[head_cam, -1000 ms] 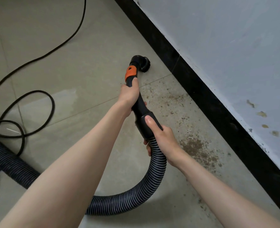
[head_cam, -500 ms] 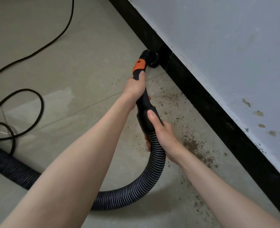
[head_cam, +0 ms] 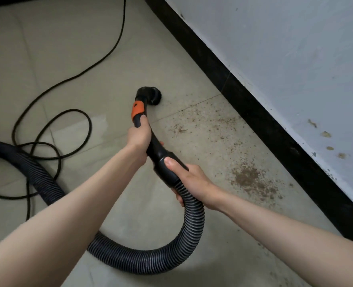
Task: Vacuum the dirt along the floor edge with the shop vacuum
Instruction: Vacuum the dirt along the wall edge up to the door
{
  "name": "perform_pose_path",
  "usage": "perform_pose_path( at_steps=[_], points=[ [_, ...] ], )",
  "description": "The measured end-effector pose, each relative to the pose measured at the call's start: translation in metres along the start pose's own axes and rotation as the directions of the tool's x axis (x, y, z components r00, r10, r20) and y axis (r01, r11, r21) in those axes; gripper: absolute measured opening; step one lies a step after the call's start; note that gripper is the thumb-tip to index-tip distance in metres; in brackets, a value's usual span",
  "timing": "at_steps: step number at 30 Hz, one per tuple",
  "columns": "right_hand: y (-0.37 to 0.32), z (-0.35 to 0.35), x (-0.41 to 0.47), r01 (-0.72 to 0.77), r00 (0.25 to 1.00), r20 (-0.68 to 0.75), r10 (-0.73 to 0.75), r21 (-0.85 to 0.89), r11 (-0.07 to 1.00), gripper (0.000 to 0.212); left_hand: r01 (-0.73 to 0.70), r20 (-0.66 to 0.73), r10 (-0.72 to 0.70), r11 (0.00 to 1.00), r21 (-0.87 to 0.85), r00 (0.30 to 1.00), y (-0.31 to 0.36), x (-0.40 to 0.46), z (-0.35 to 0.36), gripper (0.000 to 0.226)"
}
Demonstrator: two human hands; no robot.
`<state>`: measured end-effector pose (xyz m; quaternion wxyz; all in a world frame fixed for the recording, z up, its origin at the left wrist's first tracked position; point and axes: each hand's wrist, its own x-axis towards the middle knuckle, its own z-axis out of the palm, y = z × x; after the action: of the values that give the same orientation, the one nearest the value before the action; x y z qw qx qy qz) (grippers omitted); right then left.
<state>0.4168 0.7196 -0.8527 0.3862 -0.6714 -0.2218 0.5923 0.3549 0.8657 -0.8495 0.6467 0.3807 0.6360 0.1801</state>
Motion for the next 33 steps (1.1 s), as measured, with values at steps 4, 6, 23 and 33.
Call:
perform_pose_path(
  at_steps=[4, 6, 23, 33],
  points=[
    [0.006, 0.001, -0.022, 0.002, 1.0, -0.002, -0.002, -0.002, 1.0, 0.048, 0.03, 0.019, -0.029, 0.999, -0.02, 0.999, -0.011, -0.021, -0.003, 0.054],
    [0.002, -0.004, -0.024, -0.007, 1.0, -0.015, 0.007, -0.021, 1.0, 0.048, 0.04, 0.026, -0.039, 0.999, -0.026, 0.999, -0.009, -0.023, 0.0, 0.053],
    [-0.003, -0.054, -0.015, -0.012, 0.992, -0.126, 0.021, 0.075, 0.997, 0.055, 0.012, 0.107, -0.016, 0.999, 0.034, 0.994, 0.009, -0.005, 0.065, 0.053],
    [0.013, -0.087, -0.008, 0.012, 0.963, -0.267, 0.03, 0.154, 0.988, 0.059, -0.056, 0.237, 0.021, 0.989, 0.14, 0.971, 0.011, 0.005, 0.124, 0.045]
  ],
)
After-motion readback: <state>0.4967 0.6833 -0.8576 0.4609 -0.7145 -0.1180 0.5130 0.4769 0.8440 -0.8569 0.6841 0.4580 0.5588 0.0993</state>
